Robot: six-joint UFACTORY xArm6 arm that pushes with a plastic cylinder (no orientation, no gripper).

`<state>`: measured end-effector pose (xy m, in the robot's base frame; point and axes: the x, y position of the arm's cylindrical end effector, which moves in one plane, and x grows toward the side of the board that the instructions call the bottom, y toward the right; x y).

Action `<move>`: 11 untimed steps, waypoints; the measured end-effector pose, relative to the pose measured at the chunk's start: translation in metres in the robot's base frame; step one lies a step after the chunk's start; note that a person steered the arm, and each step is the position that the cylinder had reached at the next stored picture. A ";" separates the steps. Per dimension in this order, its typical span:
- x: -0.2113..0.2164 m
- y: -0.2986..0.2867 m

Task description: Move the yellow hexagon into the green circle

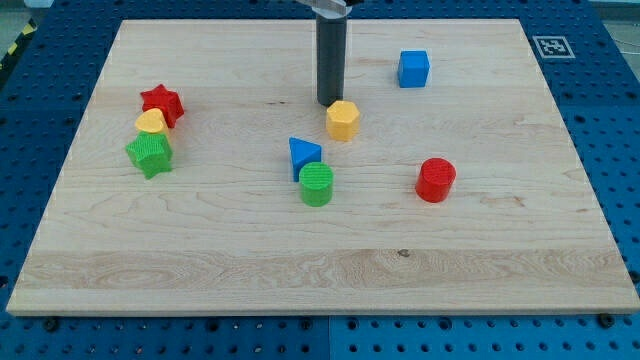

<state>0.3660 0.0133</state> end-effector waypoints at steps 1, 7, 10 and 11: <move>0.007 0.014; 0.059 0.030; 0.090 0.029; 0.088 0.029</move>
<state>0.4543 0.0425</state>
